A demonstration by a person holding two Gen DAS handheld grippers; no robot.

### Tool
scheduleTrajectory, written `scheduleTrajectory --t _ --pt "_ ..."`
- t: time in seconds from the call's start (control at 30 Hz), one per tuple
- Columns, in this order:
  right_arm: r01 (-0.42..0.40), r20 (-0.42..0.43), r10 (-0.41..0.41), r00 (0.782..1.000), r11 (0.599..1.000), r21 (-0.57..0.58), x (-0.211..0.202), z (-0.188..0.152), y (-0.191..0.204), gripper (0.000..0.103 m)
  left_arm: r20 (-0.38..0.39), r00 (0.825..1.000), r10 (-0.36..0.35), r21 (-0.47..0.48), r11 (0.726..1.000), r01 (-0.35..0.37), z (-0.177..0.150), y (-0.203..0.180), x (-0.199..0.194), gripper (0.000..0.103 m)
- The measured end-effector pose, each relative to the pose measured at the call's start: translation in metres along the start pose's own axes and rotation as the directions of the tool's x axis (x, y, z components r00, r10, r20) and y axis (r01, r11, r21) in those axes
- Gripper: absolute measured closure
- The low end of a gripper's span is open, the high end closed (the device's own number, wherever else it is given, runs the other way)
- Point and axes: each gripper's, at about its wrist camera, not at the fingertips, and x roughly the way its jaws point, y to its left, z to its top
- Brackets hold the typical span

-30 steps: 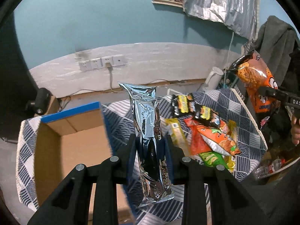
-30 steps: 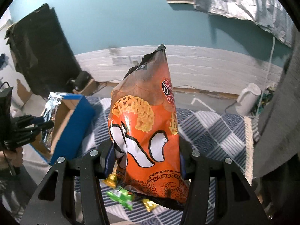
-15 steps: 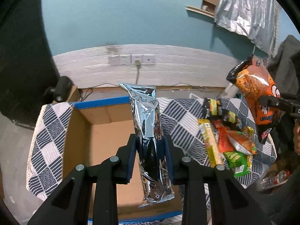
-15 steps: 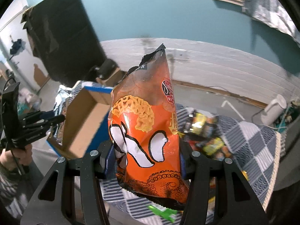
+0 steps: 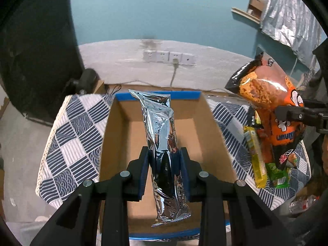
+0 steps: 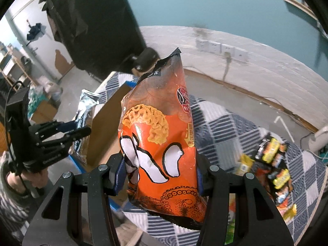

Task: Organize snacks
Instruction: 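Carry both packets over the cardboard box and open both tools to drop them, then move both open tools back over the snack pile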

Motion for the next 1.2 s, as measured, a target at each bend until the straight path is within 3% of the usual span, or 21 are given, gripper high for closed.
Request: scheduleTrajectory --t 0.2,0.53,0.6,0.67,0.83,0.97,1.2 --pt "-0.018 -0.051 0.017 0.999 1.000 -0.025 0.033 0.010 0.024 0.051 -0.018 1.000 0.021 -0.022 1.000 -0.021 -0.009 0.018 0.007 0.074" --pt "-0.063 -0.099 0.060 0.993 0.997 -0.035 0.062 0.020 0.052 0.047 -0.049 0.999 -0.004 -0.073 0.997 0.001 -0.015 0.034 0.014 0.074" --pt "-0.062 -0.100 0.059 0.993 0.998 -0.031 0.064 0.021 0.053 0.046 -0.045 0.999 0.020 -0.079 0.997 -0.023 -0.015 0.036 0.013 0.063" --pt "-0.056 -0.102 0.052 0.993 0.998 -0.029 0.065 0.021 0.053 0.039 -0.039 0.999 0.035 -0.088 0.995 -0.039 -0.015 0.037 0.010 0.052" --pt "-0.034 -0.078 0.032 0.996 0.999 -0.034 0.058 0.019 0.052 0.028 -0.022 0.999 0.033 -0.091 0.995 -0.035 -0.012 0.034 0.004 0.049" --pt "-0.015 -0.060 0.012 0.998 0.999 -0.044 0.048 0.015 0.048 0.028 -0.011 1.000 0.028 -0.077 0.997 -0.029 -0.010 0.027 0.001 0.042" --pt "0.032 -0.025 -0.033 0.999 0.999 -0.044 0.025 0.006 0.035 0.027 -0.009 1.000 0.007 -0.043 0.999 -0.008 -0.007 0.008 -0.003 0.041"
